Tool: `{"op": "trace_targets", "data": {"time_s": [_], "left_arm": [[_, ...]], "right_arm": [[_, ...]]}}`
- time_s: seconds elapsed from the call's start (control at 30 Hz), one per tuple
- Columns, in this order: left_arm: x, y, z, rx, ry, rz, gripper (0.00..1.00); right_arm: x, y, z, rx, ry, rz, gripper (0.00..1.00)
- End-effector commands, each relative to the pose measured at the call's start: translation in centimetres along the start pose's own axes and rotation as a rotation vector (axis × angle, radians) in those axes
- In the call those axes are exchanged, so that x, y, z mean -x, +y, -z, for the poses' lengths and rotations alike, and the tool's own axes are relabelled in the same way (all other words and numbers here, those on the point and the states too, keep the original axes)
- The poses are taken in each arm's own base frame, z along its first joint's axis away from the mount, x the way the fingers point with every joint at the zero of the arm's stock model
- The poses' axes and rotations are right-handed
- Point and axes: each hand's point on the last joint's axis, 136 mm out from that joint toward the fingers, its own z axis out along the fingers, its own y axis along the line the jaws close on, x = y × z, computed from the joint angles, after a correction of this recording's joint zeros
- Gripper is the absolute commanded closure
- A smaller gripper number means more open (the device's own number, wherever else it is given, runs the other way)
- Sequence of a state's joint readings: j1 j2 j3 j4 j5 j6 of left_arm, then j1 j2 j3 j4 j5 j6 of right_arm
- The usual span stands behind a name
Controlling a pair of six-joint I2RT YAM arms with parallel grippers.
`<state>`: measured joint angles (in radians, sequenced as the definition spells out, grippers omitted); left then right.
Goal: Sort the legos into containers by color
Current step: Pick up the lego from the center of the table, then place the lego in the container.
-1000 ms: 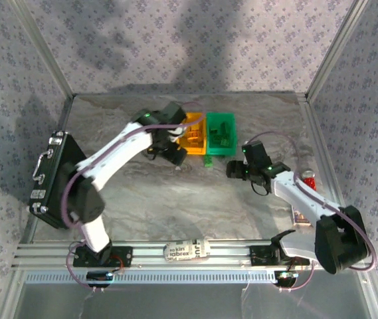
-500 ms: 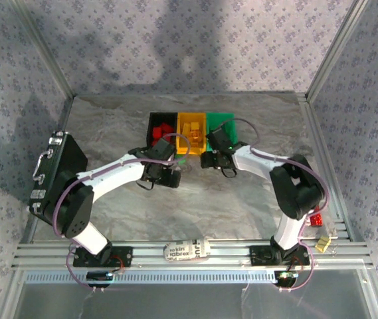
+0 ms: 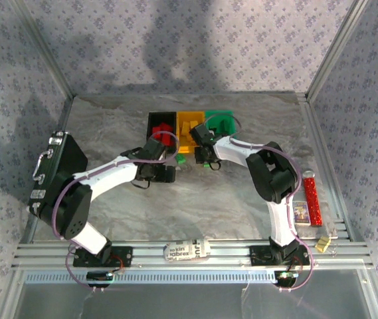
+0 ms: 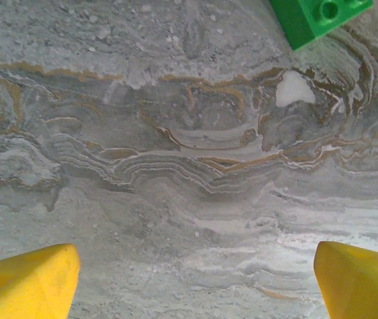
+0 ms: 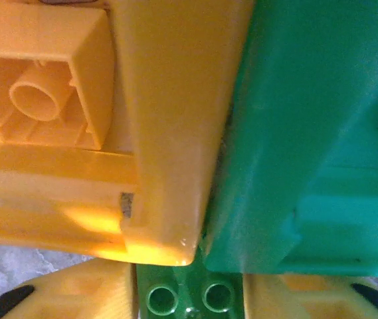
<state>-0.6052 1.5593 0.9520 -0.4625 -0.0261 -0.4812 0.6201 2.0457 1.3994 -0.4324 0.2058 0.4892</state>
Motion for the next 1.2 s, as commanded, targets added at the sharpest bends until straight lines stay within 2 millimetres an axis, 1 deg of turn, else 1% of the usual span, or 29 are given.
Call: {"op": "trace_targets", "data": {"time_s": [0.0, 0.07, 0.13, 0.2, 0.23, 0.3, 0.37, 0.43, 0.5, 0.57, 0.67, 0.7, 0.73, 0.77, 0.8, 0.87, 0.93, 0.97, 1.17], "left_arm": [[1.2, -0.7, 0.7, -0.045, -0.043, 0.017, 0.09], [1.6, -1.0, 0.8, -0.048, -0.044, 0.015, 0.09], [2.3, -1.4, 0.8, -0.054, -0.045, 0.015, 0.09], [2.9, -1.7, 0.7, -0.058, -0.048, 0.016, 0.09], [3.1, -1.8, 0.7, -0.057, -0.048, 0.019, 0.09], [3.6, -2.1, 0.5, -0.056, -0.047, 0.021, 0.09], [3.9, -2.4, 0.4, -0.067, -0.046, 0.028, 0.09], [4.3, -3.0, 0.2, -0.092, -0.046, 0.039, 0.09], [4.5, -3.4, 0.0, -0.103, -0.038, 0.051, 0.1], [4.7, -3.7, -0.3, -0.11, -0.031, 0.062, 0.1], [4.9, -3.9, -0.9, -0.109, -0.021, 0.074, 0.1], [5.1, -4.0, -1.0, -0.11, -0.022, 0.079, 0.11], [5.3, -4.2, -1.2, -0.112, -0.024, 0.08, 0.11], [5.4, -4.4, -1.3, -0.113, -0.022, 0.082, 0.11], [5.5, -4.6, -1.5, -0.113, -0.019, 0.08, 0.12], [5.8, -4.9, -1.9, -0.104, -0.011, 0.073, 0.13], [6.3, -5.3, -2.5, -0.091, -0.006, 0.064, 0.14], [6.4, -5.4, -2.7, -0.084, -0.001, 0.062, 0.15], [8.0, -5.7, -4.5, -0.005, 0.016, 0.055, 0.2]], "right_arm": [[-0.6, -0.3, 0.7, -0.036, 0.02, 0.015, 0.65], [-0.6, -0.3, 2.0, -0.036, 0.005, 0.019, 0.69], [-0.4, -0.4, 4.0, -0.031, -0.025, 0.02, 0.72], [0.0, -0.7, 6.2, -0.027, -0.06, 0.02, 0.72], [0.4, -1.1, 7.3, -0.03, -0.084, 0.015, 0.73], [1.0, -1.9, 9.1, -0.037, -0.115, 0.008, 0.72], [2.0, -2.9, 10.2, -0.04, -0.143, -0.005, 0.72], [3.2, -3.9, 10.5, -0.04, -0.155, -0.02, 0.72], [4.4, -4.9, 10.2, -0.04, -0.15, -0.039, 0.72], [5.7, -5.7, 9.6, -0.039, -0.148, -0.057, 0.72], [7.4, -6.2, 7.9, -0.037, -0.134, -0.06, 0.7], [7.9, -6.1, 7.3, -0.028, -0.124, -0.054, 0.65], [8.6, -6.3, 6.8, -0.03, -0.121, -0.055, 0.53], [8.6, -6.4, 6.5, -0.033, -0.097, -0.048, 0.4], [8.8, -6.5, 6.6, -0.034, -0.093, -0.048, 0.34], [9.2, -6.4, 7.7, -0.025, -0.128, -0.05, 0.33], [8.8, -6.5, 8.9, -0.012, -0.156, -0.054, 0.33], [9.0, -6.5, 9.6, -0.002, -0.179, -0.06, 0.33], [6.0, -7.4, 12.5, 0.023, -0.223, -0.084, 0.35]]}}
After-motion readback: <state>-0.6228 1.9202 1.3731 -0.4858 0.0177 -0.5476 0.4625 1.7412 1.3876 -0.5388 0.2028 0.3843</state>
